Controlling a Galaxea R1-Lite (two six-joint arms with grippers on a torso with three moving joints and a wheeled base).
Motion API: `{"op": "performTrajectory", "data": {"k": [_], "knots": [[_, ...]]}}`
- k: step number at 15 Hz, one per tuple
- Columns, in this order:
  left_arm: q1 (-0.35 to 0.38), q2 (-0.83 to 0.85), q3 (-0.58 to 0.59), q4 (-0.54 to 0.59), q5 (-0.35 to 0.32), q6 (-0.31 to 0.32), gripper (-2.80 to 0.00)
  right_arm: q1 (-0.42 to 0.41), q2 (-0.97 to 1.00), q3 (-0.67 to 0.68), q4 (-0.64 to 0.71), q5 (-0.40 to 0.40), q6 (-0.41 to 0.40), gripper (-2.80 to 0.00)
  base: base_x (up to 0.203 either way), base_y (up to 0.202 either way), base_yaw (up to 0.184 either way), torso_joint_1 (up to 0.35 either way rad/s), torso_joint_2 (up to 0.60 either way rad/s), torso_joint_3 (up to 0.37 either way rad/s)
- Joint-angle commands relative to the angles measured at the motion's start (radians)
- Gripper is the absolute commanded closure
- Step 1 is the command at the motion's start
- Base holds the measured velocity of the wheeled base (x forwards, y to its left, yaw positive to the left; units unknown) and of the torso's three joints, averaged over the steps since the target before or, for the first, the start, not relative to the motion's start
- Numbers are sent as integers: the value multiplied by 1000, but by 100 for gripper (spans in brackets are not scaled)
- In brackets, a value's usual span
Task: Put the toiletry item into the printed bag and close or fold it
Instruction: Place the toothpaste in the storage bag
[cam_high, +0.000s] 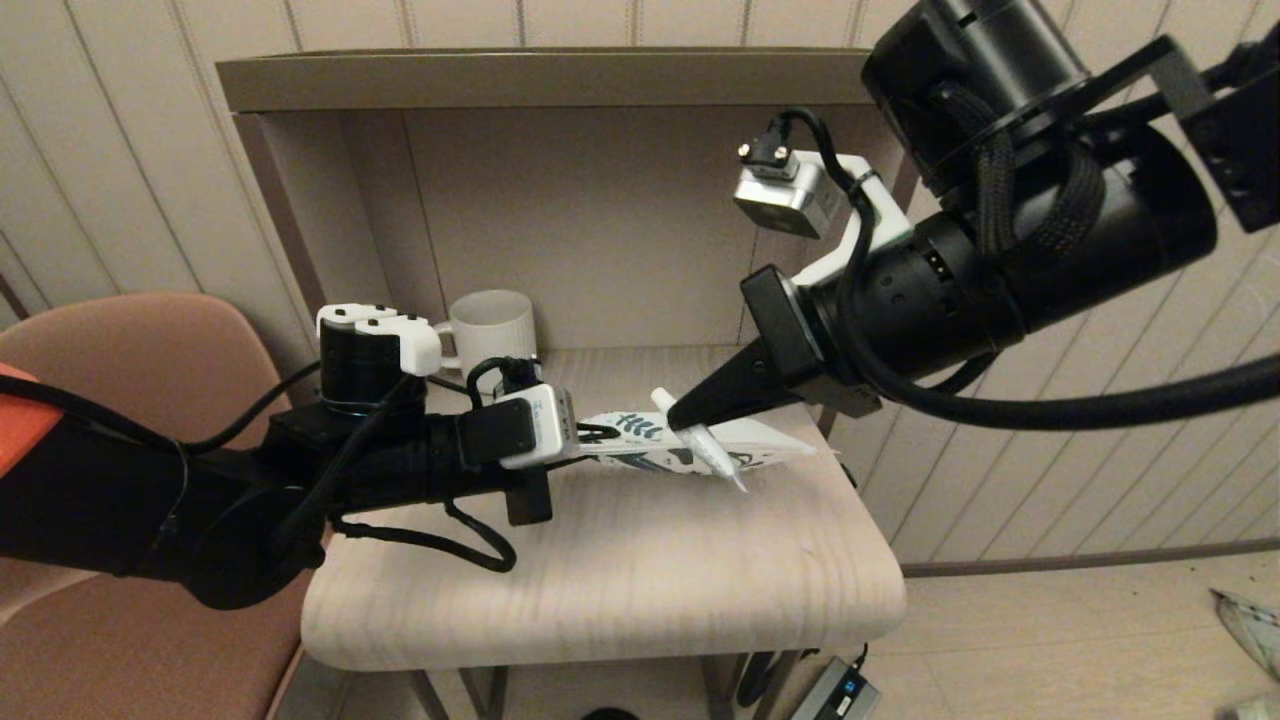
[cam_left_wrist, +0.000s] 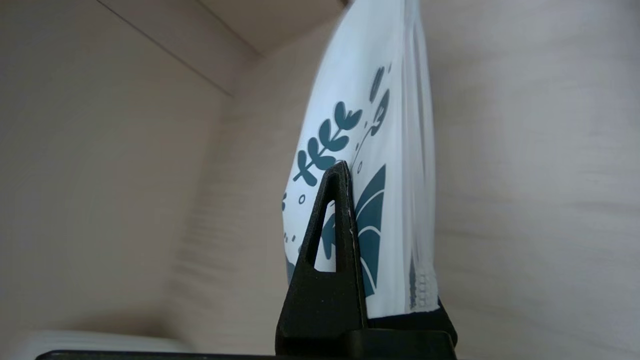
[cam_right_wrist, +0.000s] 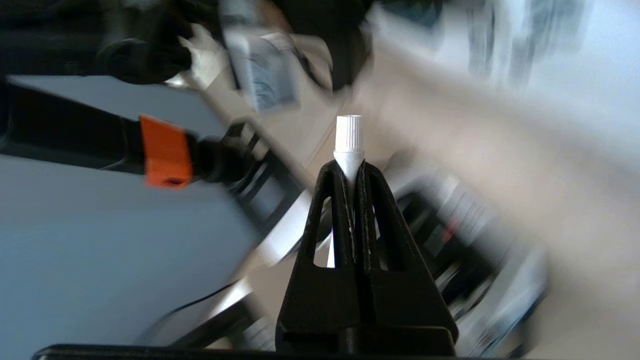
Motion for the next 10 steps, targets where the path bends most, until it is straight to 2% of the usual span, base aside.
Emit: {"op": "performTrajectory", "data": {"k": [1,4,8,10], "knots": [[-15,-39,-1,-5,14,22,0,3,28,-20,70,3,54,0,0,0,0,0,0,0],[-20,-47,5,-7,40,36,0,3,74,-18,141,4,70,0,0,0,0,0,0,0],[-20,-41,24,-8,40,36,0,-60,158,-31,126,16,61,0,0,0,0,0,0,0],[-20,-36,25,-8,37,36,0,-64,161,-31,103,21,57,0,0,0,0,0,0,0]]}}
